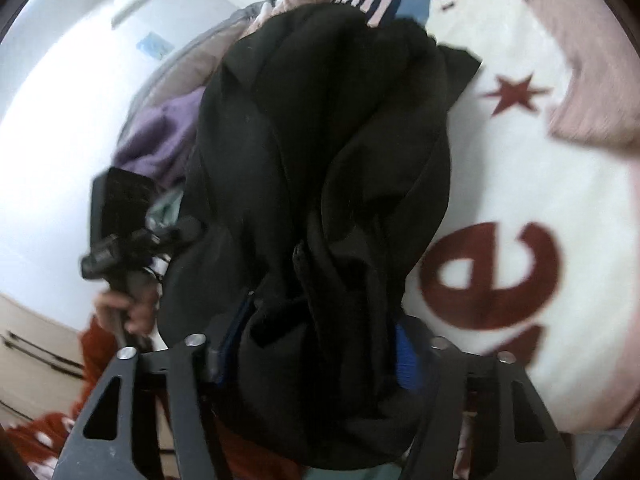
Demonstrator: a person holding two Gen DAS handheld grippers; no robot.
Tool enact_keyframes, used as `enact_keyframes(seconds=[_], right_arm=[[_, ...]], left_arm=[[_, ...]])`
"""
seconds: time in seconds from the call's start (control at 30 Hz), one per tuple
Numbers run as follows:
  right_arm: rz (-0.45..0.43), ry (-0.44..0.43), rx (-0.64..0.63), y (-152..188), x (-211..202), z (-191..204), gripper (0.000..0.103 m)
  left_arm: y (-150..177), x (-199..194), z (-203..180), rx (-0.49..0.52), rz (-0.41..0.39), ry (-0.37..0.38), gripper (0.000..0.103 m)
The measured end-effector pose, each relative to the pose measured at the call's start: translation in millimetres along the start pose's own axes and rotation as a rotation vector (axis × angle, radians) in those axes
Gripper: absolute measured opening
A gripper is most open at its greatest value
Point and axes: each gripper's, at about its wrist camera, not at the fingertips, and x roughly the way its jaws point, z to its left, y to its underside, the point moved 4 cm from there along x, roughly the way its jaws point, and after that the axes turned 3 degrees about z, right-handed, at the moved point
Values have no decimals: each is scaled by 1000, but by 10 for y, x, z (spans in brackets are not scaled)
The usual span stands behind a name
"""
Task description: Fold large clothes
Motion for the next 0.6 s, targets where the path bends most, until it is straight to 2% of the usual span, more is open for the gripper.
enact_keyframes(seconds=[0.03, 0.07, 0.1, 0.2, 0.3, 0.47, 0.6], right_arm=[[-13, -4, 8, -11, 24, 3, 43], [-25, -5, 14, -18, 27, 12, 37], [-41, -14, 16, -39, 20, 35, 31], [-64, -41, 14, -122, 1, 140, 23], [-129, -12, -83, -213, -45, 498, 21], [-186, -89, -177, -465, -193, 1007, 21], [-222, -109, -261, -768, -229, 1496, 21]], left_arm=[[-15, 13, -43, 10, -15, -9, 57], [-25, -6, -77, 21, -27, -10, 47], [-39, -57, -118, 26, -46, 3, 43], [-118, -139, -179, 26, -71, -12, 43], [-176, -307, -322, 78, -109, -30, 43], [-445, -852, -574, 143, -191, -45, 43], [-636, -1400, -685, 189, -273, -98, 43]])
